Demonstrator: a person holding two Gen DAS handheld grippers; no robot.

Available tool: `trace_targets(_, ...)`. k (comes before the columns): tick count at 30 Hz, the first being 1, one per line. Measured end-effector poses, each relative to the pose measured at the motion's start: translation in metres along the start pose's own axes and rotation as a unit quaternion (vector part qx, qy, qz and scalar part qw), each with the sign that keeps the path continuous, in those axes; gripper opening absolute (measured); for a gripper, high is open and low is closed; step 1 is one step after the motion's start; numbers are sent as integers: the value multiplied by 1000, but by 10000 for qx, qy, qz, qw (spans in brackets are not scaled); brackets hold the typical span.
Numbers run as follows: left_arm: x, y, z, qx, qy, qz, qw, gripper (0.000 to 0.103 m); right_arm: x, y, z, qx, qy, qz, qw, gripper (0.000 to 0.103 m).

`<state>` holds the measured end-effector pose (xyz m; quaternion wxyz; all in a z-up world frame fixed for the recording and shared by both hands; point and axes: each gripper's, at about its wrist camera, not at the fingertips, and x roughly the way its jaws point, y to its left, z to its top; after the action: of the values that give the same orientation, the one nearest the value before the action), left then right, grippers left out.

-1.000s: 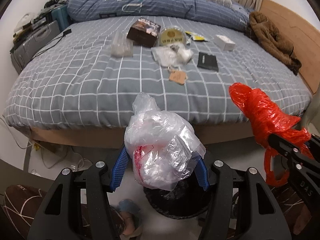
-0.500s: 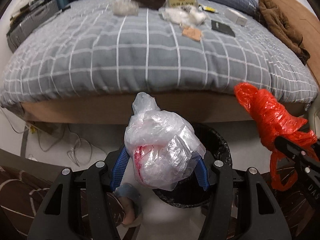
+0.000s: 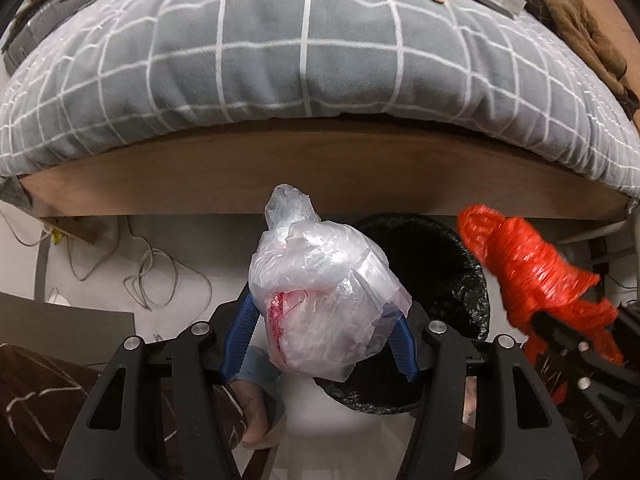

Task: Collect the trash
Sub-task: 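Carry both held bags off the bed down toward the black trash bin, then open the right tool over the bin while the left tool releases its clear bag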

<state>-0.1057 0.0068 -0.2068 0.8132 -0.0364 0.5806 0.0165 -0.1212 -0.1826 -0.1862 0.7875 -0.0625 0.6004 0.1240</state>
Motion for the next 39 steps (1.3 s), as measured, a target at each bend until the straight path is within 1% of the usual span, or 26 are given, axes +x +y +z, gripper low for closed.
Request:
trace_targets(7,23,6,-2,-81,234,61,9997,57,42,4,-2,-45,564,-32,9984,27)
trace_targets(12,31,23,-9,-258,357,153,9989,57,57,16,3,-191,705,-14,9973,27)
trace_targets(14,31,31,-12,-338,364,184,9986,57,59,21,6,-209,720,17,9972,29)
trace_targets(17,31,38,-17,-376,353,269,9983,57,68,25,10,-231,716,-48,9972,37)
trace_targets(20,33,39,-22,-416,391,277,9980,57,71,22,14,-193,648,-75,9977,51)
trace_targets(22,33,38,-22,-396,395,252,9981,57,71,20,16,-176,557,-119,9982,64)
trace_targets(23,31,36,-21,-379,391,238,9982,57,71,18,17,-152,510,-119,9985,66)
trace_targets(25,31,32,-20,-316,340,225,9987,57,70,15,18,-91,401,-195,9990,77)
trace_targets(27,31,28,-18,-273,334,195,9989,57,65,6,19,-5,300,-288,9991,82)
trace_targets(30,33,15,-17,-199,390,131,9990,57,57,-8,15,169,112,-401,9990,86)
trace_targets(35,37,-15,-10,-12,429,-24,9991,57,50,-33,6,295,-128,-614,9976,87)
trace_targets(39,43,-41,-8,172,515,-123,9984,57,44,-54,-3,355,-210,-840,9956,89)
